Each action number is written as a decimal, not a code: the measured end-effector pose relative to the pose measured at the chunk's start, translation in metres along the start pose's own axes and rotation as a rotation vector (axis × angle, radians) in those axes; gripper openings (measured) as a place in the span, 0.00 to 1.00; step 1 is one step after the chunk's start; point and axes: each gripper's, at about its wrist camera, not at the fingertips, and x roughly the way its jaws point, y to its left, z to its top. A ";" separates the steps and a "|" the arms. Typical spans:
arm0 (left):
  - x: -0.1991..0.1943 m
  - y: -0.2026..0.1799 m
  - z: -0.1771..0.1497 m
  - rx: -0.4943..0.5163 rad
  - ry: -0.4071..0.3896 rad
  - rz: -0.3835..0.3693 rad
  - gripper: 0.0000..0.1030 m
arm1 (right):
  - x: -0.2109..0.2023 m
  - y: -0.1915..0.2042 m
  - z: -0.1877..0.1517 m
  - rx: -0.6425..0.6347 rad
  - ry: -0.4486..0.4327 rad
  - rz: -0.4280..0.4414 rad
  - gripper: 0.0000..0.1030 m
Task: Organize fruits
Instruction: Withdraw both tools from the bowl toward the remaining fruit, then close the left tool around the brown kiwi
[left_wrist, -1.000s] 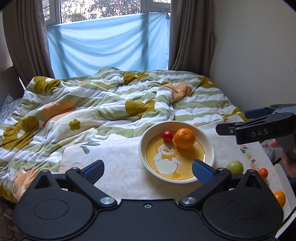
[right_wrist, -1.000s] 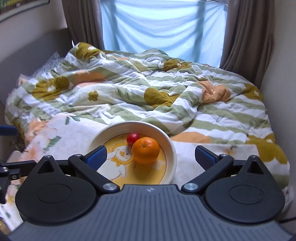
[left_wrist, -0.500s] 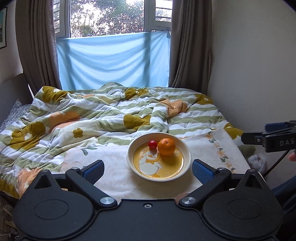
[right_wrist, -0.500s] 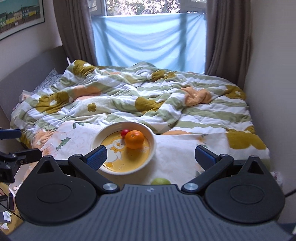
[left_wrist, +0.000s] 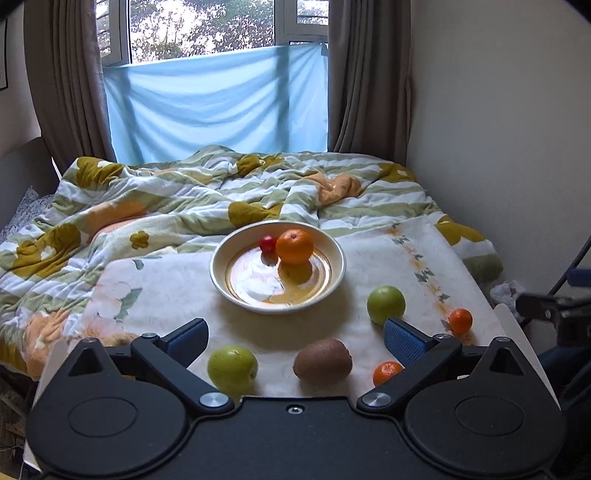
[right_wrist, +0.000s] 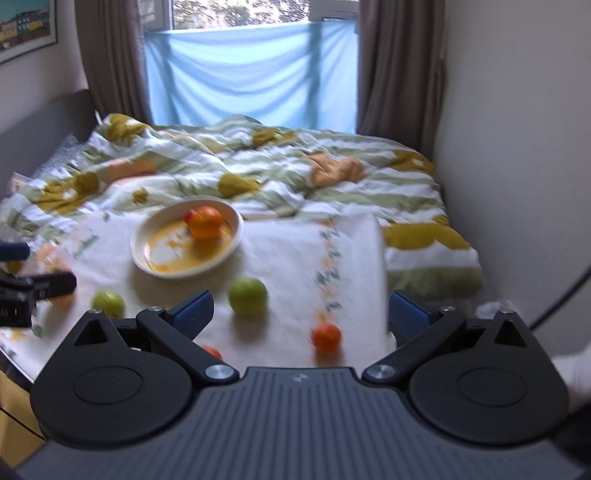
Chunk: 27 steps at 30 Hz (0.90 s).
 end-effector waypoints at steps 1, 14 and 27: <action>0.005 -0.003 -0.003 -0.003 0.003 -0.004 1.00 | 0.001 -0.002 -0.007 0.007 0.005 -0.009 1.00; 0.081 -0.016 -0.027 -0.037 0.128 -0.008 0.99 | 0.021 -0.009 -0.083 0.178 0.107 -0.087 1.00; 0.137 -0.022 -0.036 -0.078 0.229 0.004 0.89 | 0.049 -0.008 -0.108 0.251 0.185 -0.114 1.00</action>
